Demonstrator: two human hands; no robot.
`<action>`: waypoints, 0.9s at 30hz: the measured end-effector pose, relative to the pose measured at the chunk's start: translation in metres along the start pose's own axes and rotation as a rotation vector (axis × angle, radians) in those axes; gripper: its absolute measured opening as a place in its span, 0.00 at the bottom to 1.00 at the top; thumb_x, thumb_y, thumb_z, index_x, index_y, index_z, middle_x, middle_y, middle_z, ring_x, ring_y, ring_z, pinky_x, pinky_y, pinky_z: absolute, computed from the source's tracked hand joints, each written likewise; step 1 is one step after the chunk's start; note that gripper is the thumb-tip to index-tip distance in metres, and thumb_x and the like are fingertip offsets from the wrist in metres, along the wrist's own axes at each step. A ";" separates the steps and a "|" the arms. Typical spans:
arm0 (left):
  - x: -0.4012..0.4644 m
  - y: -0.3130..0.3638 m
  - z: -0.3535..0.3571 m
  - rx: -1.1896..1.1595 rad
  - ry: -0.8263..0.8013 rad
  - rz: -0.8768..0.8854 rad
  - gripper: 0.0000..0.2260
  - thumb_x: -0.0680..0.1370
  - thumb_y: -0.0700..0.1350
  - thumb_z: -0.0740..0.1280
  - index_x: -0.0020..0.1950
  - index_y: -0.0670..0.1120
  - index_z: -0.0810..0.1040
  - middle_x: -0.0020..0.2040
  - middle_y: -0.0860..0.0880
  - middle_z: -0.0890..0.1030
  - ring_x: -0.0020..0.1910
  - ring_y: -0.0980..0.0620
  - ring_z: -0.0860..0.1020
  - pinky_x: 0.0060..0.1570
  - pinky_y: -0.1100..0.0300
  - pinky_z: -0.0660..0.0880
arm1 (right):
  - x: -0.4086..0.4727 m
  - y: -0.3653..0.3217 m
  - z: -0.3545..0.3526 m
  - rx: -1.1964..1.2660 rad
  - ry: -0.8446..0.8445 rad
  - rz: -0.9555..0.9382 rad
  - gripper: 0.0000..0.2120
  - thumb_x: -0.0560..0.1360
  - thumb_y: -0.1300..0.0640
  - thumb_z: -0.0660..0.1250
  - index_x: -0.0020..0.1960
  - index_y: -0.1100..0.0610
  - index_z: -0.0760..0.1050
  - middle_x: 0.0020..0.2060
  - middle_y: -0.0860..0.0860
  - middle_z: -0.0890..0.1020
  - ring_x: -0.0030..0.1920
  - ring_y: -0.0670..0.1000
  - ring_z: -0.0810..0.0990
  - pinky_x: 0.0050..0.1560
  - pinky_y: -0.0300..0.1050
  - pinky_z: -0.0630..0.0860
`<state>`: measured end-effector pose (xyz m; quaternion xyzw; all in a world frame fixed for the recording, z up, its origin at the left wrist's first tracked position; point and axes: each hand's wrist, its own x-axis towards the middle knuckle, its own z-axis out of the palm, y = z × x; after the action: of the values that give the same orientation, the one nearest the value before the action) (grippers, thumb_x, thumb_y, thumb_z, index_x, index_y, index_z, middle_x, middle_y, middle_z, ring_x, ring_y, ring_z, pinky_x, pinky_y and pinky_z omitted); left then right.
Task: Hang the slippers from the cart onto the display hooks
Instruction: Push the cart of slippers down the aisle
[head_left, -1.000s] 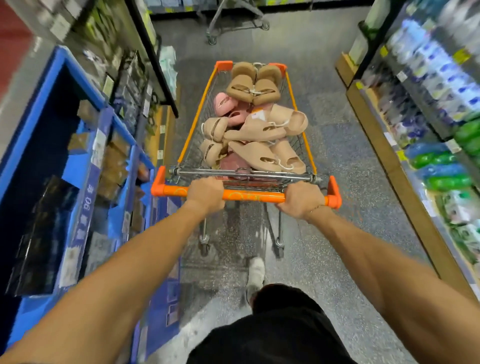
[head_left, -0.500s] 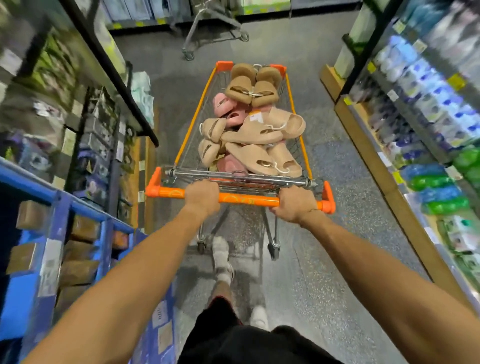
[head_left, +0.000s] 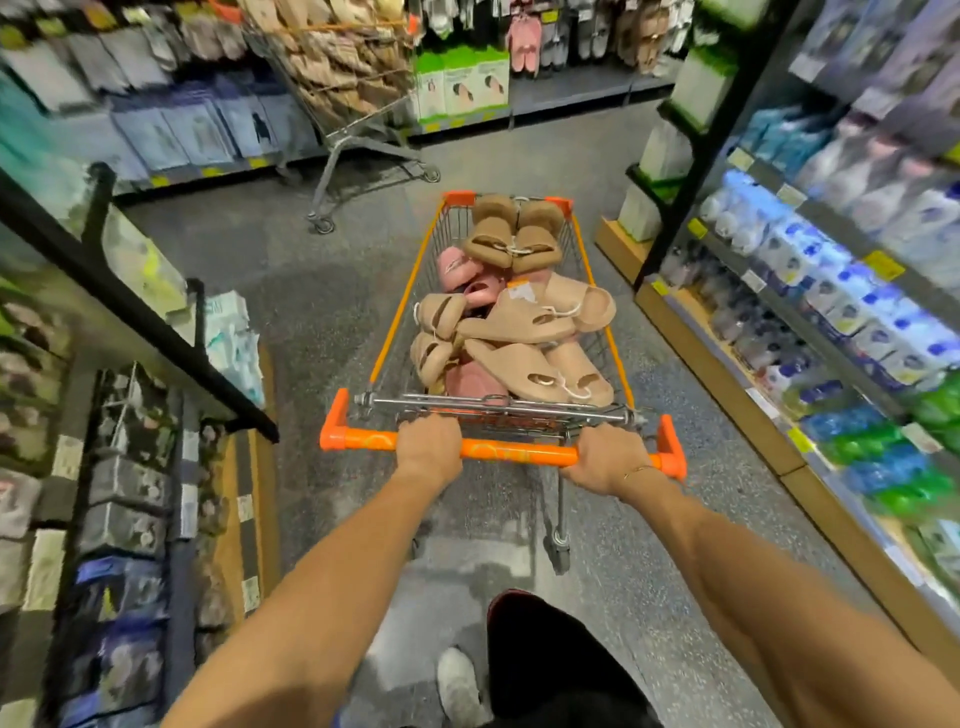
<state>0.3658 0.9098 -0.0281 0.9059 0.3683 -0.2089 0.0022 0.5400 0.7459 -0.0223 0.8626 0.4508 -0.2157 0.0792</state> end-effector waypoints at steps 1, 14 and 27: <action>0.022 -0.005 -0.008 0.009 0.002 0.011 0.11 0.77 0.48 0.69 0.57 0.46 0.78 0.54 0.47 0.81 0.54 0.45 0.81 0.54 0.51 0.75 | 0.019 0.000 -0.010 0.002 0.000 0.008 0.20 0.73 0.35 0.61 0.41 0.53 0.71 0.46 0.55 0.83 0.47 0.59 0.82 0.46 0.50 0.76; 0.358 -0.045 -0.147 0.045 0.041 0.126 0.11 0.78 0.48 0.68 0.58 0.46 0.78 0.55 0.45 0.82 0.55 0.43 0.81 0.54 0.52 0.75 | 0.324 0.034 -0.155 0.085 0.037 0.121 0.19 0.73 0.35 0.63 0.43 0.52 0.72 0.47 0.54 0.82 0.47 0.58 0.81 0.42 0.47 0.71; 0.661 -0.067 -0.264 0.068 0.110 0.381 0.18 0.82 0.56 0.63 0.63 0.44 0.72 0.59 0.43 0.78 0.60 0.41 0.76 0.57 0.49 0.70 | 0.597 0.089 -0.286 0.126 0.027 0.155 0.12 0.74 0.43 0.65 0.47 0.52 0.75 0.49 0.55 0.81 0.49 0.60 0.81 0.52 0.54 0.76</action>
<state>0.8448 1.4405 -0.0286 0.9689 0.1823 -0.1673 -0.0087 0.9968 1.2331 -0.0366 0.9009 0.3694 -0.2251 0.0350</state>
